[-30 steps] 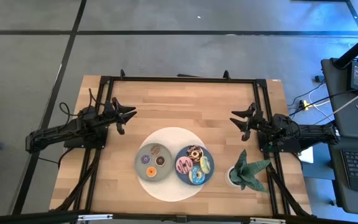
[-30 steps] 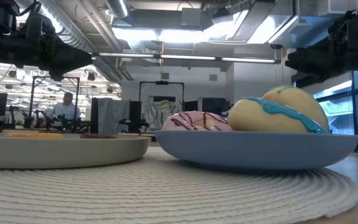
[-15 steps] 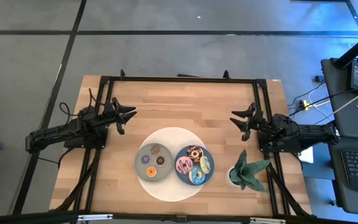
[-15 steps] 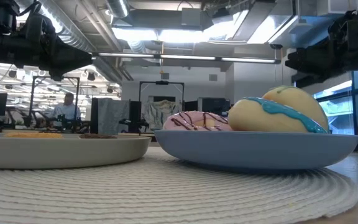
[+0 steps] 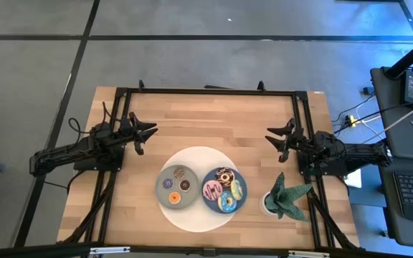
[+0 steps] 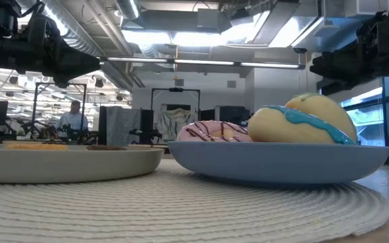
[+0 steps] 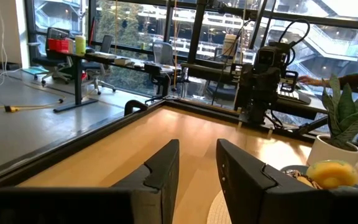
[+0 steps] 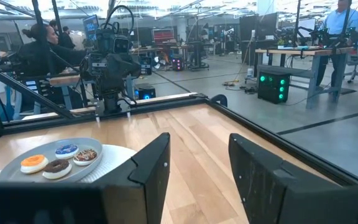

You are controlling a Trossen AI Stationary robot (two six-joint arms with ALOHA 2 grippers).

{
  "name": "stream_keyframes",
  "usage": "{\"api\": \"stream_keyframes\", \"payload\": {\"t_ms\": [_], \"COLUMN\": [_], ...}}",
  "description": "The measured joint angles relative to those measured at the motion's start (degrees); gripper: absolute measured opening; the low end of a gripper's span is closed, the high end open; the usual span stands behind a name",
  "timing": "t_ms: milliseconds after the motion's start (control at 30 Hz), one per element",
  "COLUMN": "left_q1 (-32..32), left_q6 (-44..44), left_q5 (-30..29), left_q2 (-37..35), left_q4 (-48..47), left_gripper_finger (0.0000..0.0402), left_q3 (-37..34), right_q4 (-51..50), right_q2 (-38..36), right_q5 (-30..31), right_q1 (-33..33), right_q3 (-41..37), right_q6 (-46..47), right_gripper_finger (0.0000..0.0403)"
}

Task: Pick & Place donuts
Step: Return to Home Position

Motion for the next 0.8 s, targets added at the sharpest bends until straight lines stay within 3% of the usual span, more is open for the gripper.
{"api": "stream_keyframes", "payload": {"t_ms": [800], "left_q1": [0.0], "left_q6": [0.0], "left_q5": [0.0], "left_q2": [0.0], "left_q4": [0.0], "left_gripper_finger": [0.0103], "left_q3": [0.0], "right_q4": [0.0], "right_q2": [0.0], "right_q5": [0.0], "right_q1": [0.0], "right_q3": [0.0], "right_q6": [0.0], "right_gripper_finger": [0.0165]}}
